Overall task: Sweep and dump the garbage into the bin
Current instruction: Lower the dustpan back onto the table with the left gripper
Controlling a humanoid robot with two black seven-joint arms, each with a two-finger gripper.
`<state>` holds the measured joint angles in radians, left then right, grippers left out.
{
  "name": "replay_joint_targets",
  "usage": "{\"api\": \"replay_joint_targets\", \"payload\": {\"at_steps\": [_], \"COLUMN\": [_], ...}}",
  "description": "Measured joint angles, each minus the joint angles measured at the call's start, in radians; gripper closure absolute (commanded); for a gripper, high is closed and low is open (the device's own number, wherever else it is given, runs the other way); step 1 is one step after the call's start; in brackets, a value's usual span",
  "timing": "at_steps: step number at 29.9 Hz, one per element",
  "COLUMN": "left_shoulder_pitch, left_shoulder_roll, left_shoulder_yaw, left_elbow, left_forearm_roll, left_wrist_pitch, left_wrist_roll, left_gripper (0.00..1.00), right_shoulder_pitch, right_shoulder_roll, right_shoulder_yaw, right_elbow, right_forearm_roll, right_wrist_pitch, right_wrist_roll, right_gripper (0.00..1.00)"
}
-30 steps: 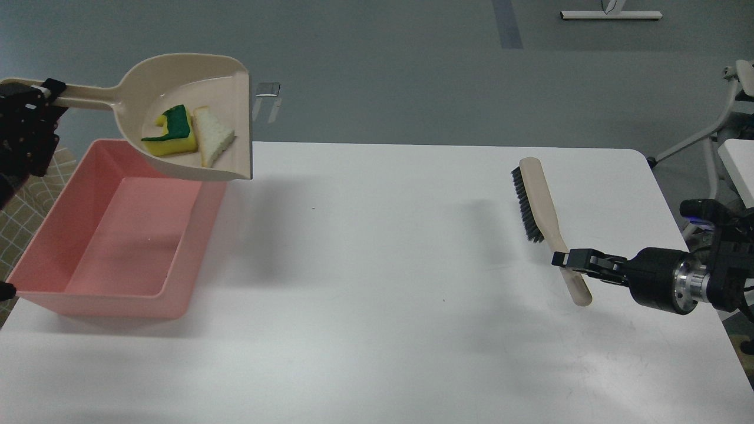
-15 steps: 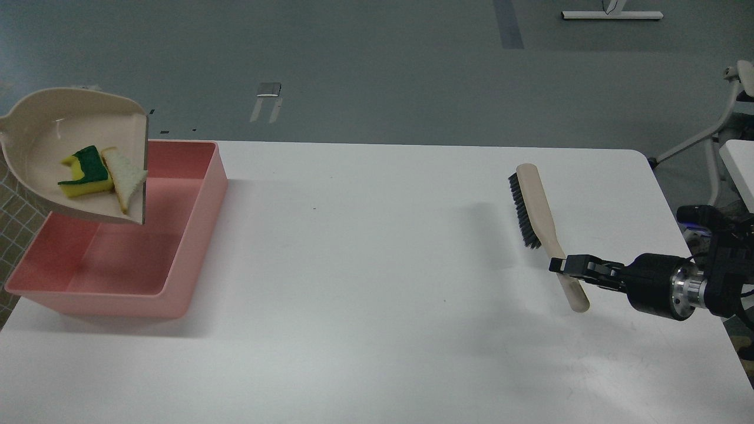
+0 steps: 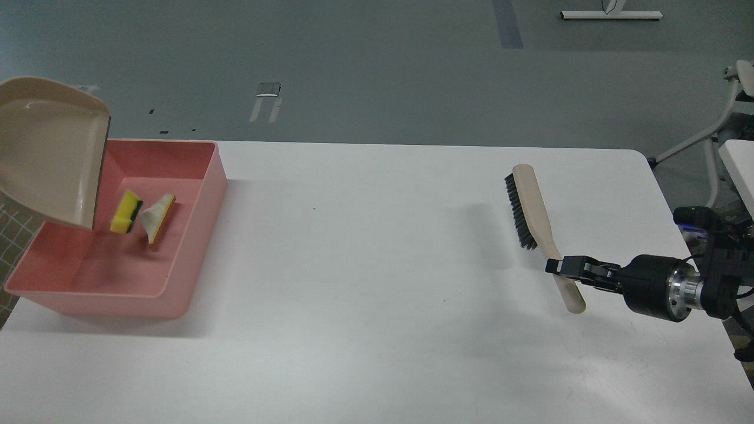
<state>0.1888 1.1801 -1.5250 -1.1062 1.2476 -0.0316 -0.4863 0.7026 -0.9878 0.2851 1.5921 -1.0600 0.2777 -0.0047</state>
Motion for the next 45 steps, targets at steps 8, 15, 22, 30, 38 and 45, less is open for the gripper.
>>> {"api": "replay_joint_targets", "payload": {"at_steps": [8,15,22,30,38,45], "left_shoulder_pitch": [-0.138,-0.343,-0.511,-0.668,-0.710,-0.654], "left_shoulder_roll": [0.057,0.030,-0.276,-0.565,-0.713,-0.752], "left_shoulder_yaw": [-0.009,-0.004,0.085,0.428,0.690,0.817], "left_elbow": [-0.016,-0.086,-0.178,-0.174,-0.067,-0.046], "left_forearm_roll": [-0.217,-0.408,-0.406,-0.279,-0.109,-0.067], "left_wrist_pitch": [-0.030,-0.164,-0.164,0.003,0.127,0.261], "left_wrist_roll": [0.015,0.186,0.381,0.429,0.331,0.307], "left_gripper": [1.00,1.00,1.00,1.00,1.00,1.00], "right_shoulder_pitch": [0.000,0.001,-0.001,-0.011,-0.021,-0.023], "right_shoulder_roll": [0.000,-0.010,-0.005,-0.008,-0.008,-0.006], "right_shoulder_yaw": [0.006,0.008,0.005,-0.001,-0.001,0.000], "right_elbow": [-0.001,-0.004,-0.003,-0.003,-0.002,-0.005], "right_forearm_roll": [0.000,-0.002,-0.003,-0.003,-0.005,-0.005], "right_wrist_pitch": [0.001,0.002,0.002,0.002,-0.001,-0.001], "right_wrist_roll": [0.004,0.015,0.016,0.016,0.016,0.015], "right_gripper": [1.00,1.00,1.00,1.00,1.00,1.00]}}
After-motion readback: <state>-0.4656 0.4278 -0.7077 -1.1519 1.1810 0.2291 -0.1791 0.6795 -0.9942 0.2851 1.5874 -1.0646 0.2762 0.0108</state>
